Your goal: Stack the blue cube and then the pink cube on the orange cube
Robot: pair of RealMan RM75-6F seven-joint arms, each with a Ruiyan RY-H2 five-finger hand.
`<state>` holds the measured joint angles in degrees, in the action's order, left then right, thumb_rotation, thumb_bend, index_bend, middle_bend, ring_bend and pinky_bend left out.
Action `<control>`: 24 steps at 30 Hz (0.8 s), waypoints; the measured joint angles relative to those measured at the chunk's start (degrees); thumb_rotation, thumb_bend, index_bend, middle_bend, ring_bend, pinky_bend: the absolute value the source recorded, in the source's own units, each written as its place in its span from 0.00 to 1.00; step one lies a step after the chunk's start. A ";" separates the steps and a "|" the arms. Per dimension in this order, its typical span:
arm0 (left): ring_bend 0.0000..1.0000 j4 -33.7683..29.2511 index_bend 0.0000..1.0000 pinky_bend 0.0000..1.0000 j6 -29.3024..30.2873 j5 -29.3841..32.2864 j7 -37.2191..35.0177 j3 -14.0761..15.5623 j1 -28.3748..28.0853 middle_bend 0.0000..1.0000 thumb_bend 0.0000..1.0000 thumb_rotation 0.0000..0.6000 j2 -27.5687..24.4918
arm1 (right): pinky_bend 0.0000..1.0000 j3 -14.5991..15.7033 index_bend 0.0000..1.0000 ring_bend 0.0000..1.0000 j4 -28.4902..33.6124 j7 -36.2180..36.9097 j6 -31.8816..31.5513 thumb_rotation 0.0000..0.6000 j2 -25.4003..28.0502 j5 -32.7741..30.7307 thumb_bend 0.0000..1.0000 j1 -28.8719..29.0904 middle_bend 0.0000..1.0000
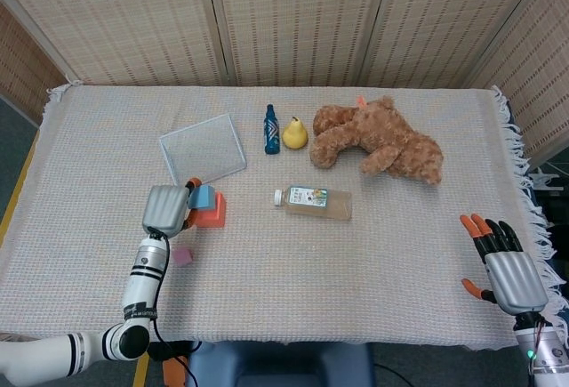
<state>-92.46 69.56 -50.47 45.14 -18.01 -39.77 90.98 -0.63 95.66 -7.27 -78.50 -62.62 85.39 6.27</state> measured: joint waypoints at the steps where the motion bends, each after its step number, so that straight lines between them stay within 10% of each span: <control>1: 1.00 0.23 0.75 1.00 -0.06 0.26 0.08 0.18 -0.18 1.00 0.37 1.00 0.12 | 0.00 0.00 0.00 0.00 0.00 0.05 -0.01 1.00 0.03 -0.01 0.08 -0.02 0.00; 24: 1.00 0.22 0.65 1.00 -0.55 2.55 1.11 3.46 -2.34 1.00 0.37 1.00 -0.65 | 0.00 0.12 0.00 0.00 0.42 -0.37 -0.09 1.00 0.20 -0.11 0.08 -0.19 0.00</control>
<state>-92.24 69.01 -47.92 46.26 -14.56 -42.11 90.33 -0.51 96.08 -7.64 -78.60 -62.42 85.28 6.08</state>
